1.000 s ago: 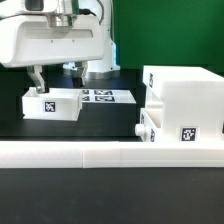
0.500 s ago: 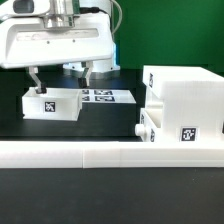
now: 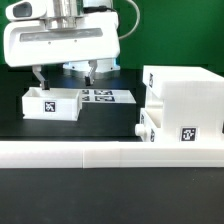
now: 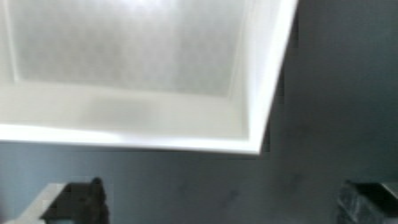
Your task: Assemble drawer
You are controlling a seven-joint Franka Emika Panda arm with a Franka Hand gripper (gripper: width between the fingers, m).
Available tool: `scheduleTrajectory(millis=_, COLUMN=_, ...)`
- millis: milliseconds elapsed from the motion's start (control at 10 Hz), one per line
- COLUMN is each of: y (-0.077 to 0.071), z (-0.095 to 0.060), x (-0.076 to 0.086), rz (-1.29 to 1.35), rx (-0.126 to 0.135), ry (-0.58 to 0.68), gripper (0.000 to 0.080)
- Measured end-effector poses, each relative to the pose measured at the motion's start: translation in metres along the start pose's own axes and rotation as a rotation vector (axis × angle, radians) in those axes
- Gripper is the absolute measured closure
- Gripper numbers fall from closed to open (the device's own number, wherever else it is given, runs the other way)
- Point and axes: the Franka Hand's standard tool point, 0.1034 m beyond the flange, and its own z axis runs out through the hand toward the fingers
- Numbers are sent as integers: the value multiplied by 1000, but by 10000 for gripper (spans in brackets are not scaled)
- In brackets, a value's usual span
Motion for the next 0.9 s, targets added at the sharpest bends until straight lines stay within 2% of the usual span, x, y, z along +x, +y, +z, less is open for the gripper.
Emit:
scheduleTrajectory(millis=100, y=1, z=3, x=-9, rz=15, rx=3, ry=-11, gripper=151)
scheduleTrajectory(millis=600, y=-1, z=3, x=-8, rz=11, rx=4, ry=-10, gripper=151)
scheduleTrajectory(millis=700, y=-10, z=6, x=-10, rz=14, rx=2, ry=-16, gripper=151)
scheduleTrajectory(millis=900, y=-23, z=15, x=-21, rz=-9, rx=-20, ry=2, gripper=151)
